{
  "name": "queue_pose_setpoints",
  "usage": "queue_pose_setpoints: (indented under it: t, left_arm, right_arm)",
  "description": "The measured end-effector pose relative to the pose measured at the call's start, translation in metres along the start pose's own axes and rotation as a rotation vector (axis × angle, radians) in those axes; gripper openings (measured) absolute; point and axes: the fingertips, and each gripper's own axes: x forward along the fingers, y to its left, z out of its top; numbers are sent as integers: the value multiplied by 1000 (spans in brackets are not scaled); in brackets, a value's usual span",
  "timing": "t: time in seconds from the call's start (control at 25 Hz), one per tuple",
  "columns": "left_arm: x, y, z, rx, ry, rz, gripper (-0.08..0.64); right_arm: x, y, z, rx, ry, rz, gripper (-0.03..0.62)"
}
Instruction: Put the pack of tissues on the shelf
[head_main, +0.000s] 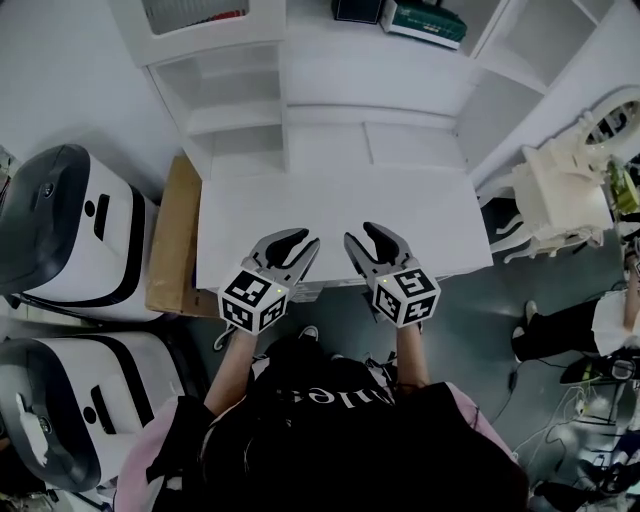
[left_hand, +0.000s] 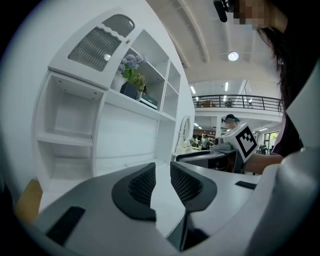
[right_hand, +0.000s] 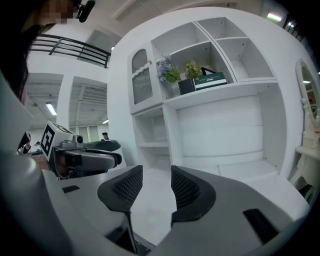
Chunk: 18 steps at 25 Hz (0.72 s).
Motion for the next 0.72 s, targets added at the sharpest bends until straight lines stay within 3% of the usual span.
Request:
queue_pose_setpoints:
  t: [0.24,0.72]
  left_arm:
    - [-14,-30,-6,-9,-3,51,65]
    - [-45,-97,-41,-59,28,152,48]
  right_arm:
    - [-26,15,-12,-12,16,94,142]
    - [-89,38,-48,-4,52,233,86]
